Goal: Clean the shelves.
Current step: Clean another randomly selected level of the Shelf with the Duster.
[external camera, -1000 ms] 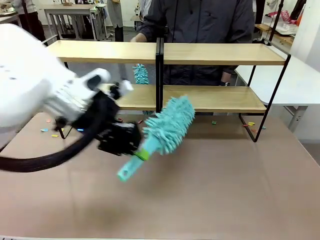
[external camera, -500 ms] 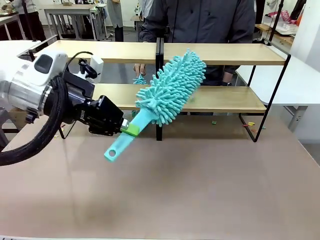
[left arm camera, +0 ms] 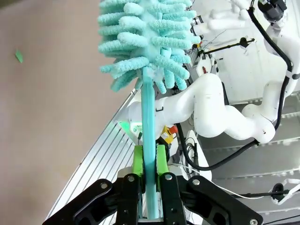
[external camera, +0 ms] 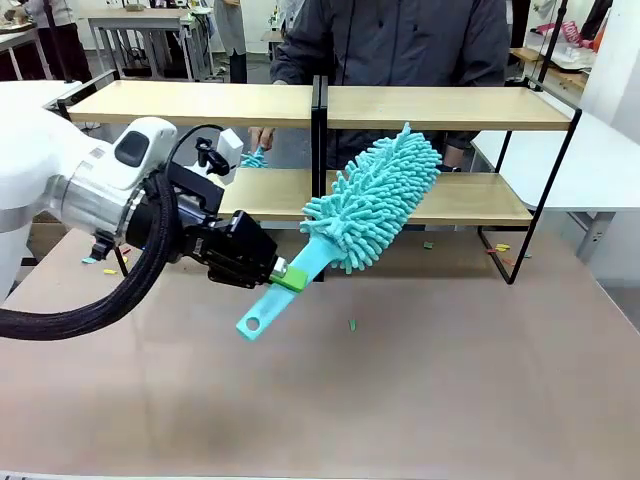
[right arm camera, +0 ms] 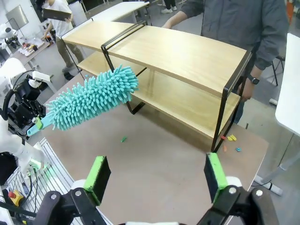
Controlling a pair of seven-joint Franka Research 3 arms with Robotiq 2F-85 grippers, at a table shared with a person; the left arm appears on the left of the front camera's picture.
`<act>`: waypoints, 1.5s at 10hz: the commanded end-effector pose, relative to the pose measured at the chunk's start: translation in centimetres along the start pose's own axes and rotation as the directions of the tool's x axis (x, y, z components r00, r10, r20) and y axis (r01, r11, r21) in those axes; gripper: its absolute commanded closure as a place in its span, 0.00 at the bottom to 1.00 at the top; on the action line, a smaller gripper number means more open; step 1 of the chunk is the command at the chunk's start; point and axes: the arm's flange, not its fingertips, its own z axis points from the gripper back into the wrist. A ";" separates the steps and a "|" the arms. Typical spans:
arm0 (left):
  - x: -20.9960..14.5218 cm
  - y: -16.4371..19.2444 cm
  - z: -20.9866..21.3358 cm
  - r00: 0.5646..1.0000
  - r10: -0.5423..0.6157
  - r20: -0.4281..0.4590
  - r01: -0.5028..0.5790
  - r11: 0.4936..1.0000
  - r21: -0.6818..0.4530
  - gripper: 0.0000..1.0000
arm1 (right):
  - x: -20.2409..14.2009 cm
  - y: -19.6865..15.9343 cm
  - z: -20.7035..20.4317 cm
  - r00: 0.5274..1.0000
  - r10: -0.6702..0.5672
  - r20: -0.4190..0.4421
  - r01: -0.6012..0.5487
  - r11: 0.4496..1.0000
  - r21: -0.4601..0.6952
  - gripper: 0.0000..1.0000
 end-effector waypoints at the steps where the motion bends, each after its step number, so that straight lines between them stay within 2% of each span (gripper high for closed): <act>1: 0.7 -0.5 -0.4 1.000 0.000 0.014 0.000 1.000 -0.027 0.88 | 0.1 0.0 0.0 1.000 0.002 0.006 -0.002 1.000 0.009 0.00; 6: 0.7 -0.6 -1.8 0.997 0.034 -0.072 -0.036 0.999 -0.033 0.88 | 0.1 0.0 0.0 1.000 0.002 0.006 -0.002 1.000 0.009 0.00; 7: 0.2 -0.6 -2.5 0.990 0.085 -0.115 -0.086 0.996 -0.004 0.88 | 0.1 0.0 0.0 1.000 0.002 0.006 -0.002 1.000 0.009 0.00; 8: -0.8 -0.8 -3.2 0.977 0.164 -0.133 -0.152 0.984 0.093 0.88 | 0.1 0.0 0.0 1.000 0.002 0.006 -0.002 1.000 0.009 0.00; 11: -4.6 -2.1 -5.3 0.949 0.250 -0.194 -0.196 0.946 0.256 0.88 | 0.1 0.0 0.0 1.000 0.002 0.006 -0.002 1.000 0.009 0.00; 13: -5.2 -1.6 -6.8 0.910 0.411 -0.060 -0.333 0.809 0.484 0.88 | 0.1 0.0 0.0 1.000 0.002 0.006 -0.002 1.000 0.009 0.00; 14: -4.8 -1.5 -6.4 0.871 0.472 0.135 -0.462 0.698 0.547 0.88 | 0.1 0.0 0.0 1.000 0.002 0.006 -0.002 1.000 0.009 0.00; 15: -3.6 -1.6 -7.3 0.937 0.326 -0.128 -0.259 0.890 0.376 0.88 | 0.1 0.0 0.0 1.000 0.002 0.006 -0.002 1.000 0.009 0.00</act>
